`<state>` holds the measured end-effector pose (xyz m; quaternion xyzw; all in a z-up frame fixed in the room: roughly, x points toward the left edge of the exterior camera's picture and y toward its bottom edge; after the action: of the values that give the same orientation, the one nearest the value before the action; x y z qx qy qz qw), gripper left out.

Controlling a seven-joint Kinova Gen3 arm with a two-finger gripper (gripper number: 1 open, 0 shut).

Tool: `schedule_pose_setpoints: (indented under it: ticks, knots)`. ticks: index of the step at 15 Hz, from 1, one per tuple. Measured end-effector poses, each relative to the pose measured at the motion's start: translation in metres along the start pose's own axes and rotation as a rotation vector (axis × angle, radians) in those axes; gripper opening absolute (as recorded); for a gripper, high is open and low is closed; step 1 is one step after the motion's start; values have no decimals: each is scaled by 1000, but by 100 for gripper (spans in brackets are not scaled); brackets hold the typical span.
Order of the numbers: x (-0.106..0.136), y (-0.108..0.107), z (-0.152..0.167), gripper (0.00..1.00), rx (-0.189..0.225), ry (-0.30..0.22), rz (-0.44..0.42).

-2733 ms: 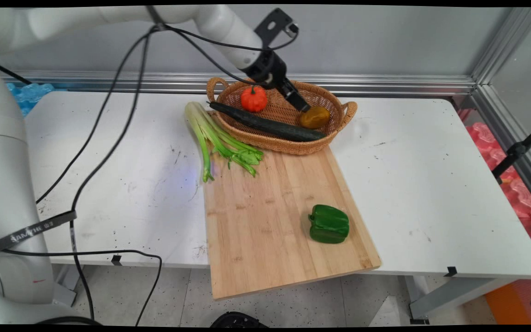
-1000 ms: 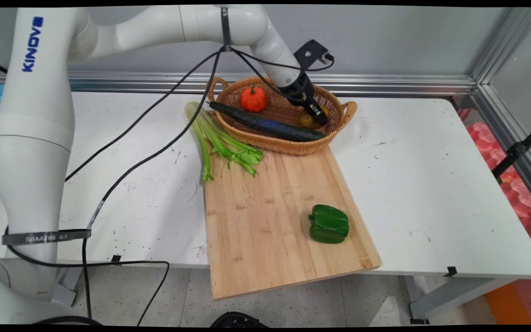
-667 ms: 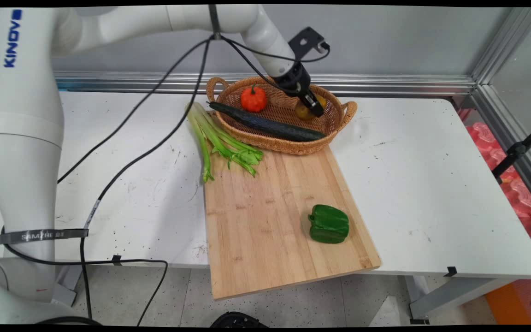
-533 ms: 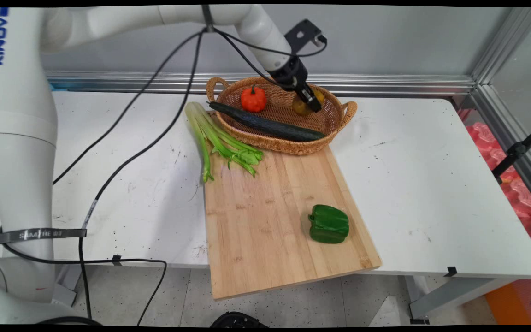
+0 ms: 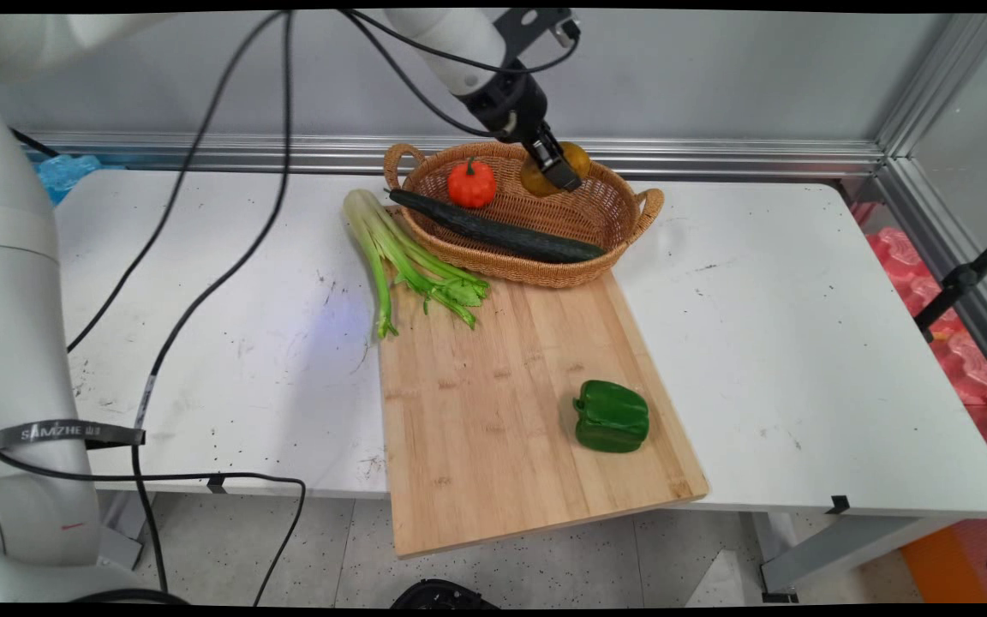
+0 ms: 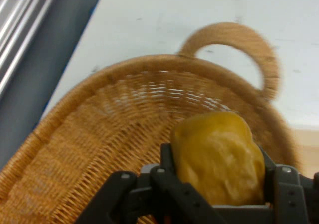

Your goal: Place the picked object on the cutting board

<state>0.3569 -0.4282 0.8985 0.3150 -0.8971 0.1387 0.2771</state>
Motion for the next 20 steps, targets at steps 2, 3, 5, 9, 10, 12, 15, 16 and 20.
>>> schedule_pose_setpoints:
  ticks: [2,3,5,9,10,12,15,16,20]
  knots:
    - [-6,14,-21,0,-37,6,50]
    - [-9,20,-30,0,-59,8,74]
    - [-16,32,-43,0,-94,9,113]
    - [-36,63,-69,0,-192,11,206]
    - [-41,70,-74,0,-213,11,227]
    - [-49,81,-78,0,-243,10,254]
    - [-64,101,-82,0,-295,7,308]
    - [-69,107,-82,0,-310,6,328]
    - [-90,133,-77,0,-370,1,415]
